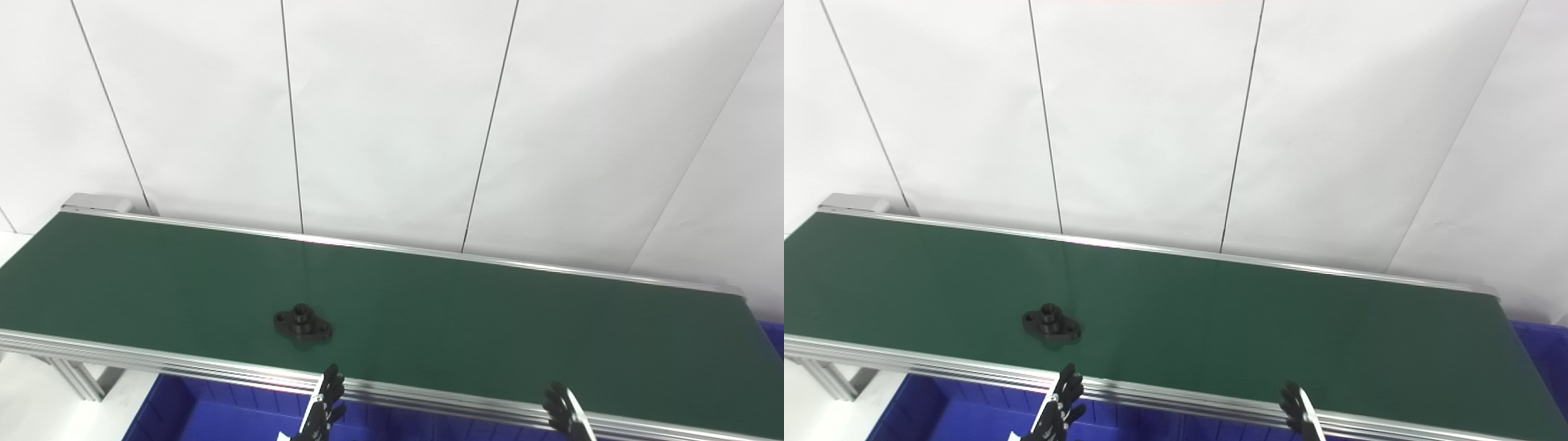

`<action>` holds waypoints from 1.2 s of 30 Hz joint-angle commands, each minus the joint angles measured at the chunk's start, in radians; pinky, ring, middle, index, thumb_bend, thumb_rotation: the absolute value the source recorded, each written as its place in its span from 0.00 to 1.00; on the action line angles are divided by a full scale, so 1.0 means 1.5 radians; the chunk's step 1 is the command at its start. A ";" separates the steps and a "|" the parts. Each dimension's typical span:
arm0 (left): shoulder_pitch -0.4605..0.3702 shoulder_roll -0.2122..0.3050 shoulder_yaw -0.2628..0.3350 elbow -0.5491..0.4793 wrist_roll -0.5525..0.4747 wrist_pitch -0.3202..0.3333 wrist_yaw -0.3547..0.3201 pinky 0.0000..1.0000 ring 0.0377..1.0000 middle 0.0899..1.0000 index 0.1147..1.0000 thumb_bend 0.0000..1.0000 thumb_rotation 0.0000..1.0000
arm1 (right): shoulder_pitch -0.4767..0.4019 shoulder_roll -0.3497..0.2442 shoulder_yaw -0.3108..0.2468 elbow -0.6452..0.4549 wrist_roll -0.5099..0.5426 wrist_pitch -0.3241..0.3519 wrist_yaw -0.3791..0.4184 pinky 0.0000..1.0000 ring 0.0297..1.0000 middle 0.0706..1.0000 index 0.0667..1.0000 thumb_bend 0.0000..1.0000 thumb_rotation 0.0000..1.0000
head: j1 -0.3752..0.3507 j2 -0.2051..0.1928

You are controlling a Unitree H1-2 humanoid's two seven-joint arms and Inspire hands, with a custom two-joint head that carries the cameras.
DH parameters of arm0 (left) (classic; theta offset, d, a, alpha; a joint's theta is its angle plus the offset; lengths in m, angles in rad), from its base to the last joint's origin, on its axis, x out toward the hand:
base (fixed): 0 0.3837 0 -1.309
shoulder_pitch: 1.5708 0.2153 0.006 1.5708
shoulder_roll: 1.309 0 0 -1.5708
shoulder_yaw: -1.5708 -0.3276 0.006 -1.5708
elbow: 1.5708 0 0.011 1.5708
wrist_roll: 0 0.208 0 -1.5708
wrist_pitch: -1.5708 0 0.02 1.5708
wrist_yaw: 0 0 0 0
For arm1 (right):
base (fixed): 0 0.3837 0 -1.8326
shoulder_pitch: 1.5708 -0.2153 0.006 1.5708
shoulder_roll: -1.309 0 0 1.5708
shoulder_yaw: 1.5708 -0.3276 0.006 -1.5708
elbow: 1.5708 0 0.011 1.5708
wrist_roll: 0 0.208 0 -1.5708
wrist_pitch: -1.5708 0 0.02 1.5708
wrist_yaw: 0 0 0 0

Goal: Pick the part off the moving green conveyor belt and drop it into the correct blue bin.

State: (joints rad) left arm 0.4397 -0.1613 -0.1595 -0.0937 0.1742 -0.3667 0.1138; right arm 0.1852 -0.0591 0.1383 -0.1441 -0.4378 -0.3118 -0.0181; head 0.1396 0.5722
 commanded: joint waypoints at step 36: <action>0.000 -0.018 -0.025 -0.007 -0.001 -0.033 0.001 0.92 0.94 0.94 0.97 0.74 0.80 | -0.457 0.075 0.202 0.286 -0.349 0.319 -0.020 0.61 0.67 0.71 0.76 0.96 0.36 | 0.020 0.010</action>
State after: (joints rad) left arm 0.4387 -0.1567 -0.1697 -0.0860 0.1611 -0.3769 0.1048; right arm -0.4520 0.0358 0.4359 0.2899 -0.9516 0.1537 -0.0134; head 0.1687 0.5860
